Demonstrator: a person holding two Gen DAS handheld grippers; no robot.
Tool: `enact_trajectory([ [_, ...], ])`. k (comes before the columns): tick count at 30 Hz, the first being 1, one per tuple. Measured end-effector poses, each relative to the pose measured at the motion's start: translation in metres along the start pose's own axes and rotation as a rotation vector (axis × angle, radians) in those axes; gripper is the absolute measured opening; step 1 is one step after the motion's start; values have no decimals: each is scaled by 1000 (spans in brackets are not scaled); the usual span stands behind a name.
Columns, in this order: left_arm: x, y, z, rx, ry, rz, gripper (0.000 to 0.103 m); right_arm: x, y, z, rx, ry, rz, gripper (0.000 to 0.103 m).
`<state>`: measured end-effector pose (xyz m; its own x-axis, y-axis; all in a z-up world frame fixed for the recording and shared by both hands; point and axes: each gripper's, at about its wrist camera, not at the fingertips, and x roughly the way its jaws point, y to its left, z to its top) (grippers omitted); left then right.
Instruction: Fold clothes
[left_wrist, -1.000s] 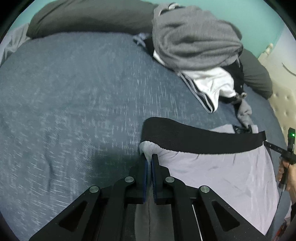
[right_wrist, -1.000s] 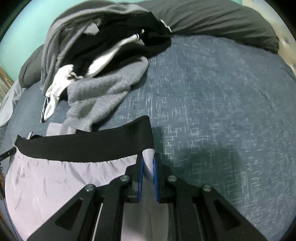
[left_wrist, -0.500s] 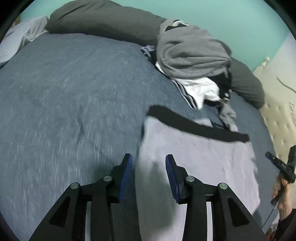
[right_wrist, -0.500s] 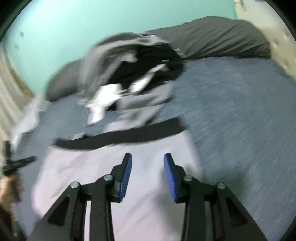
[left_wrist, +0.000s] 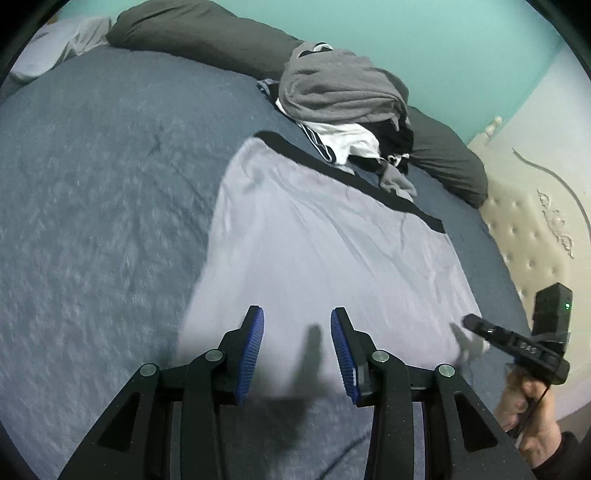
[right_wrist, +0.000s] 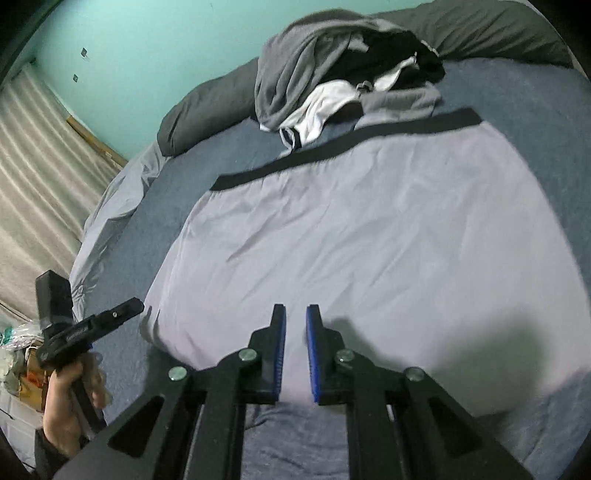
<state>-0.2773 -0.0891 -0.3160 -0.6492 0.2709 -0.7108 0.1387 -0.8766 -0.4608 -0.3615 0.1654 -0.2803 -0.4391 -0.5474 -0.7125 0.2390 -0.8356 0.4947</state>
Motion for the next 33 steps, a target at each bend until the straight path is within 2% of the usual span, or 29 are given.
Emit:
enact_trajectory([
  [3, -3, -4, -16, 2, -4, -12, 46, 12, 11, -5, 10, 10, 1, 10],
  [10, -11, -14, -52, 9, -12, -39, 47, 40, 23, -17, -18, 44, -94, 10],
  [15, -17, -14, -50, 28, -28, -53, 48, 64, 10, -27, 24, 82, -153, 9],
  [23, -14, -15, -46, 44, -20, -64, 49, 73, 8, -33, 22, 85, -205, 6],
  [28, -12, -17, -46, 51, -18, -70, 49, 33, 12, -38, 64, 23, -167, 6],
  [33, -12, -16, -45, 47, -19, -76, 49, 36, 12, -59, 24, 54, -194, 6],
])
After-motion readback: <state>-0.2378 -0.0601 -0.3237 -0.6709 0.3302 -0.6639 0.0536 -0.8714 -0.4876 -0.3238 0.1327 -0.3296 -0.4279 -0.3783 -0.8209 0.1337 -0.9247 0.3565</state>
